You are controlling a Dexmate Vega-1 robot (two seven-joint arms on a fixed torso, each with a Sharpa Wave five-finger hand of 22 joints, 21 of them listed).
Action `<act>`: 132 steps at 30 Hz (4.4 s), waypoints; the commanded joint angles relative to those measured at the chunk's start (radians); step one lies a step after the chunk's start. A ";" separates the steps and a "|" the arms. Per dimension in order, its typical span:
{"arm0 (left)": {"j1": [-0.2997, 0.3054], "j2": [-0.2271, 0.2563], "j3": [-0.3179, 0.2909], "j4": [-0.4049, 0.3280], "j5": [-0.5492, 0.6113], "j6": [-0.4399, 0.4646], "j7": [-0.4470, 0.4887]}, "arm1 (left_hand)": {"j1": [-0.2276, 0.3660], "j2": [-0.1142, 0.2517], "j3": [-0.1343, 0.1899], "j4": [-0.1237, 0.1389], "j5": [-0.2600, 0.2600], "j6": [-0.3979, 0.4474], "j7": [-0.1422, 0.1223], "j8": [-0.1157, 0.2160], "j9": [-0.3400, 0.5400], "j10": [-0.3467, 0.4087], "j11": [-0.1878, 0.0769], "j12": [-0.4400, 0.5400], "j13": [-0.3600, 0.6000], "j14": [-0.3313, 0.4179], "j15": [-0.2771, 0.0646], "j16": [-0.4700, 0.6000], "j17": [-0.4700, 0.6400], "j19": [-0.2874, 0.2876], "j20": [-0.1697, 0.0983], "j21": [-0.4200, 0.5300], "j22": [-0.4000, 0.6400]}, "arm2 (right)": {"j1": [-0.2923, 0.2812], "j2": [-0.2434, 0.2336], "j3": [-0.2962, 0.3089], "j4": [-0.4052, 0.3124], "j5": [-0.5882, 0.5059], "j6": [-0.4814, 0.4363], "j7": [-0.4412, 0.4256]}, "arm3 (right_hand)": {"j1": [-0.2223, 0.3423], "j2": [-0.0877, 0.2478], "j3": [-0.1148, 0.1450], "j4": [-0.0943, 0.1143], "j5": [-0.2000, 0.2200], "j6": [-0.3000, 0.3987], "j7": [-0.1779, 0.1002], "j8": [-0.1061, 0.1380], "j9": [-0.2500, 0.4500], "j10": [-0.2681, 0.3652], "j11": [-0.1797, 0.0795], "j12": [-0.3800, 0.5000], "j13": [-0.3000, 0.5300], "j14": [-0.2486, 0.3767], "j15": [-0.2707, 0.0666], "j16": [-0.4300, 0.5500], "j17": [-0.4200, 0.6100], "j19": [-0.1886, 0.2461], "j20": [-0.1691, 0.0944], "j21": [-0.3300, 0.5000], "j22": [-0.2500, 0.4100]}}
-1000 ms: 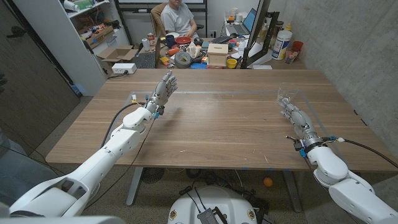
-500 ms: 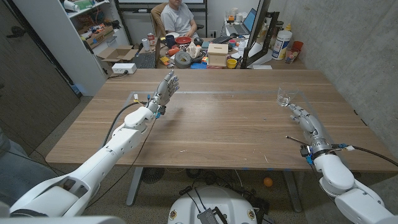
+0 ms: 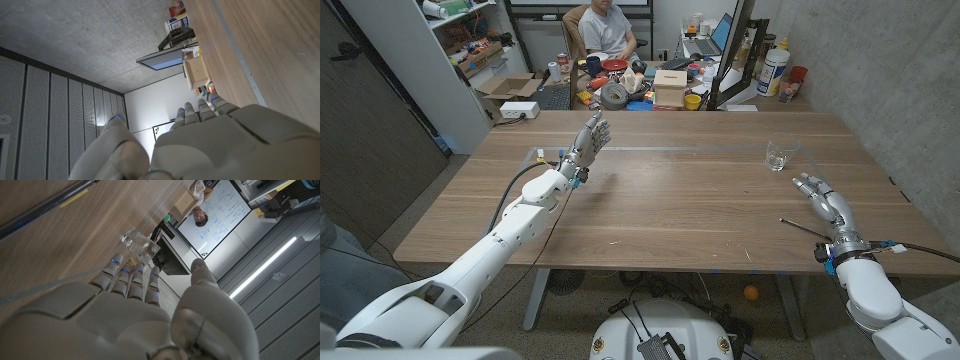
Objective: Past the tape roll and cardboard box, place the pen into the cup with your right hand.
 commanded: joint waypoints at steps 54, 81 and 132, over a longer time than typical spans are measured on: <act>-0.044 -0.028 0.023 0.031 0.018 0.001 -0.016 | 0.012 0.010 -0.014 0.003 0.001 -0.005 -0.009 0.003 0.004 -0.015 -0.008 0.004 0.005 -0.025 -0.005 0.004 0.004 -0.019 0.006 -0.007 0.003 | -0.125 -0.027 -0.082 -0.217 -0.729 -0.613 -0.104 | 0.149 -0.034 0.039 0.013 0.018 0.172 -0.132 0.035 0.007 0.001 -0.102 -0.005 0.002 -0.007 -0.038 -0.003 0.006 0.012 0.013 -0.061 0.004; -0.047 -0.025 0.028 0.015 0.027 0.017 -0.003 | 0.014 0.012 -0.019 0.004 0.000 -0.002 -0.008 0.004 0.004 -0.014 -0.010 0.005 0.005 -0.026 -0.004 0.005 0.004 -0.023 0.006 -0.007 0.003 | -0.100 -0.099 -0.139 -0.189 -0.701 -0.762 -0.072 | 0.170 -0.034 0.047 0.018 0.021 0.211 -0.140 0.039 0.008 0.006 -0.096 -0.005 0.002 -0.002 -0.035 -0.002 0.007 0.020 0.026 -0.074 0.005; -0.037 -0.016 0.031 -0.013 0.036 0.043 0.025 | 0.017 0.017 -0.029 0.006 -0.001 -0.003 -0.010 0.004 0.004 -0.022 -0.012 0.004 0.005 -0.031 -0.004 0.005 0.004 -0.033 0.031 -0.008 0.004 | 0.015 -0.093 -0.236 -0.035 -0.534 -0.753 -0.261 | 0.209 -0.020 0.072 0.031 0.019 0.391 -0.155 0.076 0.020 0.124 -0.119 0.028 0.002 0.119 -0.081 0.017 0.009 0.097 0.023 -0.087 0.008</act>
